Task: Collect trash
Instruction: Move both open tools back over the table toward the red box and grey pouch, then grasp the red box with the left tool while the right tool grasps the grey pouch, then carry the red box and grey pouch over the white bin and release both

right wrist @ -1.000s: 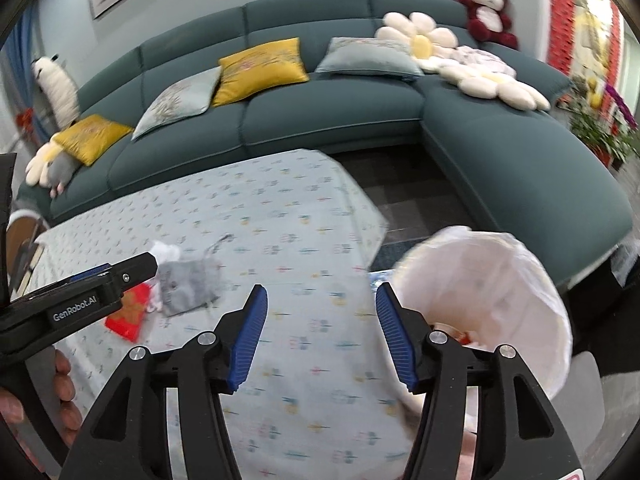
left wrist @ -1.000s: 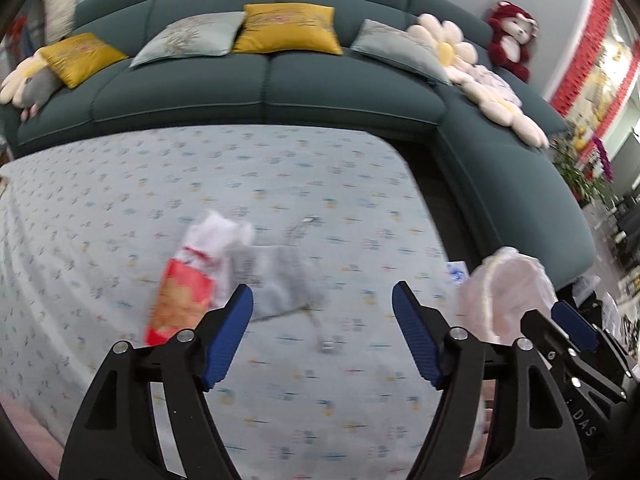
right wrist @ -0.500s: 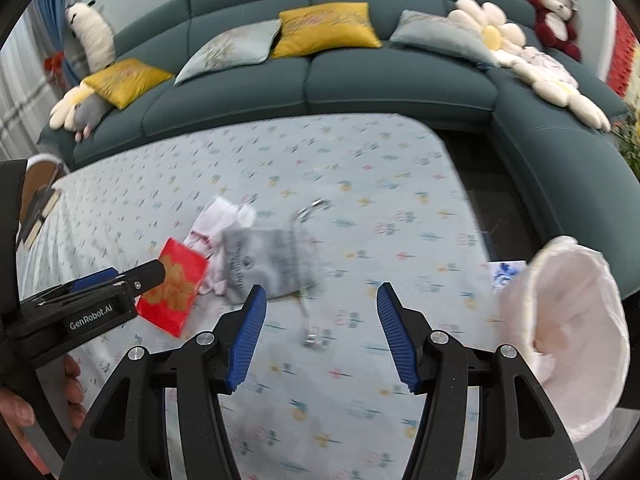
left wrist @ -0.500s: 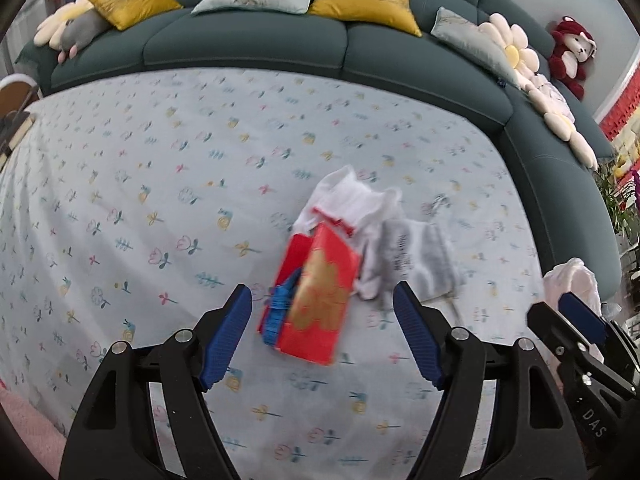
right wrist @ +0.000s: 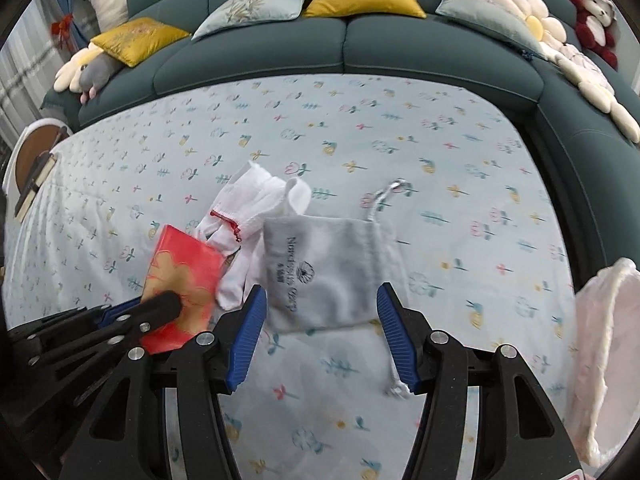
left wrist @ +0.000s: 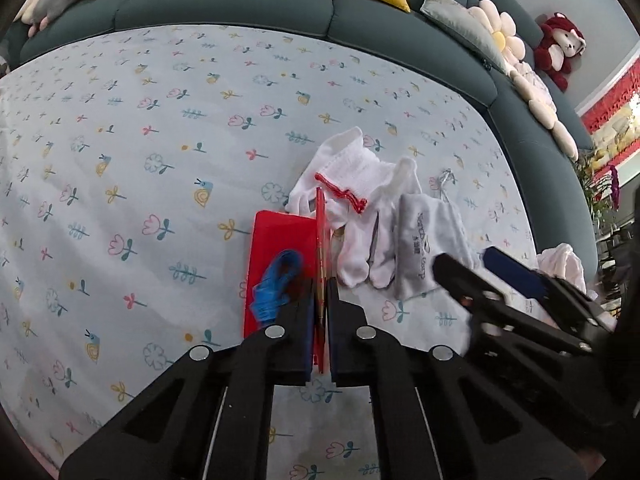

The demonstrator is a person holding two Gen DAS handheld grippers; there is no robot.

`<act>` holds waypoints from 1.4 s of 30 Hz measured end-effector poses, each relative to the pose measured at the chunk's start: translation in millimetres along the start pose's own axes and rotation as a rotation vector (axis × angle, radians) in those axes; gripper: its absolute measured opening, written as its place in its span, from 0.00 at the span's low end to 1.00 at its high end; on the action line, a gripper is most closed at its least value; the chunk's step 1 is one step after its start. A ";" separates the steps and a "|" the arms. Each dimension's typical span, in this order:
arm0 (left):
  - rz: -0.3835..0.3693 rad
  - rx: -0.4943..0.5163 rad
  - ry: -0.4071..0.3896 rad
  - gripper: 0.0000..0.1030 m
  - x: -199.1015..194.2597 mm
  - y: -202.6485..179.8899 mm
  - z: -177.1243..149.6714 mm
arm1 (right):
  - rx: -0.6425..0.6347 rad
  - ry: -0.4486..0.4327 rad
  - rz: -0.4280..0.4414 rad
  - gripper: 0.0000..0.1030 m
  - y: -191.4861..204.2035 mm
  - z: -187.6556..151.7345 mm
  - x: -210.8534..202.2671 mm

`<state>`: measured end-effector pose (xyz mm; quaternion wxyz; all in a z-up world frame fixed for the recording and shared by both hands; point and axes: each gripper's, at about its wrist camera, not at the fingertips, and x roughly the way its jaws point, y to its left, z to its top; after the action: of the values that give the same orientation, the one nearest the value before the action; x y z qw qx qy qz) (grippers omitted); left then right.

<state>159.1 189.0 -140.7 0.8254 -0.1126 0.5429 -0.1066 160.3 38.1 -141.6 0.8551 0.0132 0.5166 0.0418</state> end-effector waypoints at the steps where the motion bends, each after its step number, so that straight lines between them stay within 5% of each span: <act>1: -0.005 -0.010 -0.003 0.04 -0.6 1.8 0.7 | 0.000 0.005 0.002 0.54 1.5 1.4 4.0; 7: -0.035 -0.068 -0.002 0.03 -2.7 15.3 3.7 | -0.011 0.045 0.007 0.51 8.5 2.7 27.7; 12: -0.037 -0.079 -0.005 0.03 -4.9 17.7 5.3 | -0.010 0.077 0.019 0.08 5.5 -1.7 36.4; 13: -0.034 -0.080 -0.007 0.03 -6.4 16.8 4.4 | -0.003 0.082 0.024 0.05 3.9 -1.6 35.3; 24: -0.058 -0.033 -0.054 0.03 -32.3 -22.2 4.6 | 0.048 -0.025 0.034 0.05 -25.0 0.5 -22.7; 42: -0.174 0.197 -0.132 0.03 -77.9 -170.3 -7.5 | 0.196 -0.253 -0.026 0.05 -138.6 -26.0 -153.5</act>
<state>112.9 49.6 -24.3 0.8540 -0.0844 0.4624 -0.2230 74.3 -113.6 -27.3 0.9084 0.0950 0.4066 -0.0218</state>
